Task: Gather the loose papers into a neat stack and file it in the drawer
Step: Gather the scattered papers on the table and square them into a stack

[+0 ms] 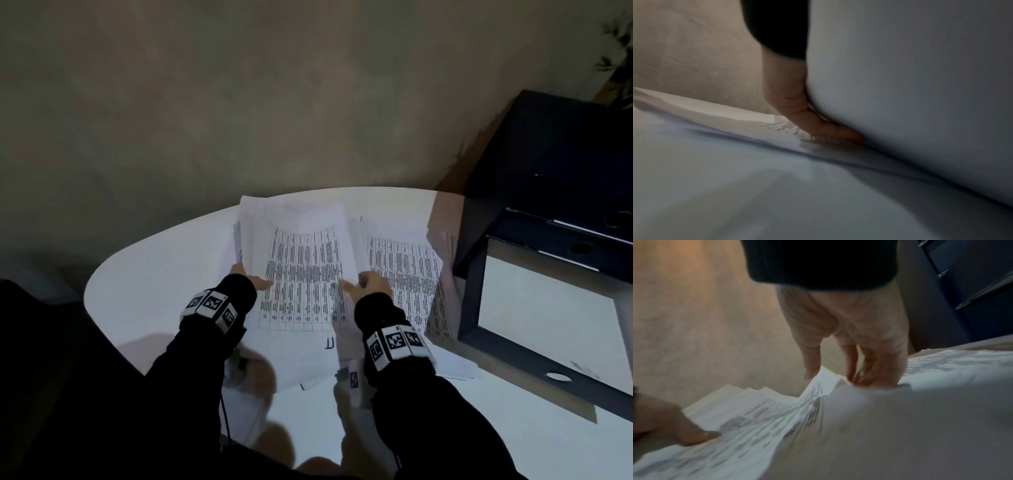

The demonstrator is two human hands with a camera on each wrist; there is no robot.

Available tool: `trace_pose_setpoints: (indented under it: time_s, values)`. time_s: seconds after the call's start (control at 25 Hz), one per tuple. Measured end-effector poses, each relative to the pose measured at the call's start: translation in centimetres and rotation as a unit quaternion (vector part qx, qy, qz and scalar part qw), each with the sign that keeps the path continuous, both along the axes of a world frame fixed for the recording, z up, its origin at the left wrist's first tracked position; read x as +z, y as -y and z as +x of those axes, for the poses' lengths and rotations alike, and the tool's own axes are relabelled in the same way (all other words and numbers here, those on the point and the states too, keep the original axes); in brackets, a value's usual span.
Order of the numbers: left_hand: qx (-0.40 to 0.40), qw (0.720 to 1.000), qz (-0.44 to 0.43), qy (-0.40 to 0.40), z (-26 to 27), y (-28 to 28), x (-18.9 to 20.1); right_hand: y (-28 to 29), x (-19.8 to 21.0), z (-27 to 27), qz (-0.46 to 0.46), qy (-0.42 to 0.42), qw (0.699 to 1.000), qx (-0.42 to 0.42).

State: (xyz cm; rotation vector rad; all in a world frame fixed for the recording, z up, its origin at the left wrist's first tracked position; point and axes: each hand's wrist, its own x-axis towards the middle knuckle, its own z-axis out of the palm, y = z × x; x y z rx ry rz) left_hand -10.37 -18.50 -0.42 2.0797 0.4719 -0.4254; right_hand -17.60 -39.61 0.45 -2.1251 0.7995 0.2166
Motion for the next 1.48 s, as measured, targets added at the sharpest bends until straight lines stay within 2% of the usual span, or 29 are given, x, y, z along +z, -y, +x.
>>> trace_pose_setpoints:
  time_s: [0.08, 0.16, 0.28, 0.36, 0.48, 0.6, 0.64, 0.72, 0.8, 0.96, 1.12, 1.24, 1.32, 1.36, 1.4, 1.48]
  values:
    - [0.005, 0.999, 0.003, 0.051, 0.2, -1.0, 0.8, 1.9, -0.1, 0.0, -0.096, 0.001, 0.991, -0.095]
    - [0.012, 0.995, 0.014, 0.096, 0.4, -2.8, 2.2, 3.9, -0.4, -0.7, -0.144, -0.022, 0.976, -0.159]
    - [0.059, 0.986, 0.049, 0.145, 0.7, -5.8, 3.9, 5.6, -1.1, -1.5, -0.088, 0.0, 0.975, -0.204]
    - [0.078, 0.986, 0.076, 0.122, 1.1, -7.4, 3.9, 5.8, -1.3, -1.5, -0.049, -0.008, 0.98, -0.194]
    - [0.084, 0.989, 0.106, 0.062, 1.5, -8.3, 2.7, 5.5, -1.5, -1.4, -0.073, -0.053, 0.982, -0.167]
    - [0.079, 0.99, 0.108, 0.043, 1.3, -8.5, 1.4, 6.0, -1.3, -0.9, 0.002, -0.018, 0.967, -0.253]
    - [0.073, 0.99, 0.113, 0.043, 1.4, -8.5, 1.2, 6.1, -0.6, -1.0, -0.002, -0.028, 0.967, -0.255]
    - [0.052, 0.991, 0.118, 0.038, 1.7, -8.4, 1.2, 6.4, 0.1, -1.3, -0.043, -0.066, 0.978, -0.194]
    - [0.029, 0.991, 0.123, 0.035, 1.9, -7.9, 1.3, 6.2, 0.3, -1.5, -0.046, -0.092, 0.984, -0.143]
    - [0.0, 0.991, 0.128, 0.037, 1.7, -5.9, 1.2, 6.4, 2.1, -1.5, -0.097, -0.002, 0.988, -0.119]
    - [-0.026, 0.994, 0.102, 0.032, 1.0, -3.2, 1.2, 7.2, 7.2, -1.4, -0.189, 0.047, 0.968, -0.158]
    - [-0.042, 0.995, 0.085, 0.018, 1.0, -1.8, 1.1, 6.5, 11.0, -2.0, -0.205, 0.222, 0.921, -0.245]
    - [-0.046, 0.997, 0.069, 0.001, 0.9, -1.4, 0.7, 6.2, 12.9, -2.1, -0.157, 0.362, 0.87, -0.296]
    - [-0.035, 0.998, 0.053, -0.008, 0.8, -1.3, 0.5, 6.3, 13.5, -2.0, -0.129, 0.4, 0.853, -0.31]
    - [-0.018, 0.999, 0.027, -0.02, 0.7, -1.3, 0.8, 6.3, 13.7, -1.7, -0.103, 0.404, 0.854, -0.311]
    - [0.01, 0.999, -0.034, -0.031, 1.8, -1.9, 0.5, 5.4, 12.6, -1.2, -0.076, 0.332, 0.903, -0.262]
